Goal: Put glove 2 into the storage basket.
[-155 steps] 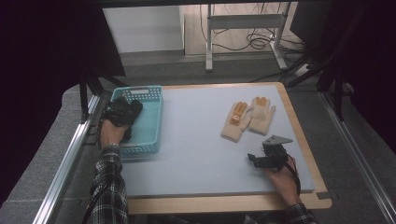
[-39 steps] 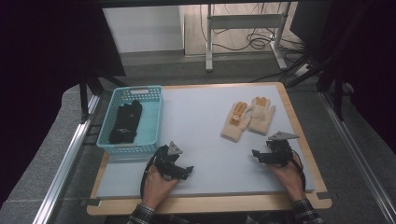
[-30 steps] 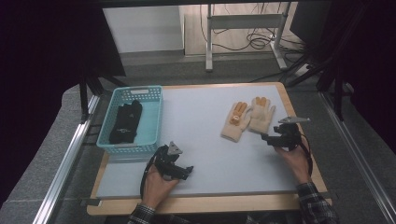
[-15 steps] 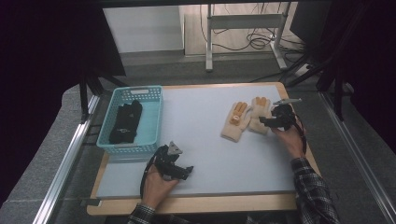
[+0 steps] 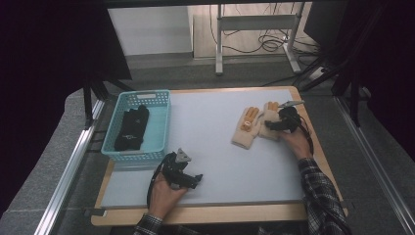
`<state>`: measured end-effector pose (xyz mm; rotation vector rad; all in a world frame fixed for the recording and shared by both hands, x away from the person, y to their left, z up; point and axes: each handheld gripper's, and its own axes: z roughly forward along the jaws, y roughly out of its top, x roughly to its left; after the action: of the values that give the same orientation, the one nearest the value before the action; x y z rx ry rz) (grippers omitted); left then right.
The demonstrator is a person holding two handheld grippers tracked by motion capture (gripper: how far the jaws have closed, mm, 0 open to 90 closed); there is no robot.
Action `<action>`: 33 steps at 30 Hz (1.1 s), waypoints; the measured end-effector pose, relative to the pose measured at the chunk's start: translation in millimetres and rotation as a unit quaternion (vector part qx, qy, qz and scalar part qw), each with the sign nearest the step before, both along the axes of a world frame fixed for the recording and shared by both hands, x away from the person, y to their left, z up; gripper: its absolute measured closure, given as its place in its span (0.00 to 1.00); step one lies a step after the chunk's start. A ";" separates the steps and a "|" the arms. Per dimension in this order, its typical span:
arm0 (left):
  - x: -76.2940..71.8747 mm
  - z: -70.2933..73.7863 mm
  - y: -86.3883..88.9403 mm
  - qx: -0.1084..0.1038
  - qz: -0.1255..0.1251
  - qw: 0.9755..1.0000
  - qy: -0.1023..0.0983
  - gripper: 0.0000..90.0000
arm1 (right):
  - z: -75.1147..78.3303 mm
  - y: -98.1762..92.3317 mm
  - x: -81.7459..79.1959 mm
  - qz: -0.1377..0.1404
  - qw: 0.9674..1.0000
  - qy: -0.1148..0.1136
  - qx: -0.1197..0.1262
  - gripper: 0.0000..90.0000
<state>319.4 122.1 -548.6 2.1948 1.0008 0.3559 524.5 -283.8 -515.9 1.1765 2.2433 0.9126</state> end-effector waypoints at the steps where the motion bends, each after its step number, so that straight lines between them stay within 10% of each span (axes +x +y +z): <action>1: 0.0 0.0 0.0 0.000 0.000 1.000 0.000 0.00 | -1.4 1.2 0.3 0.002 1.000 0.001 -0.004 0.27; 17: 0.0 0.1 0.0 0.000 0.000 1.000 0.000 0.00 | 7.1 -2.0 -7.7 0.003 0.998 0.047 0.049 0.82; 33: -0.1 0.1 0.0 0.000 0.000 1.000 0.000 0.00 | 51.7 5.8 -53.3 0.058 0.996 0.004 0.065 0.90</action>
<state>319.3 122.1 -548.5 2.1960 1.0007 0.3551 471.2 -278.1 -464.1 1.1162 2.3075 1.1170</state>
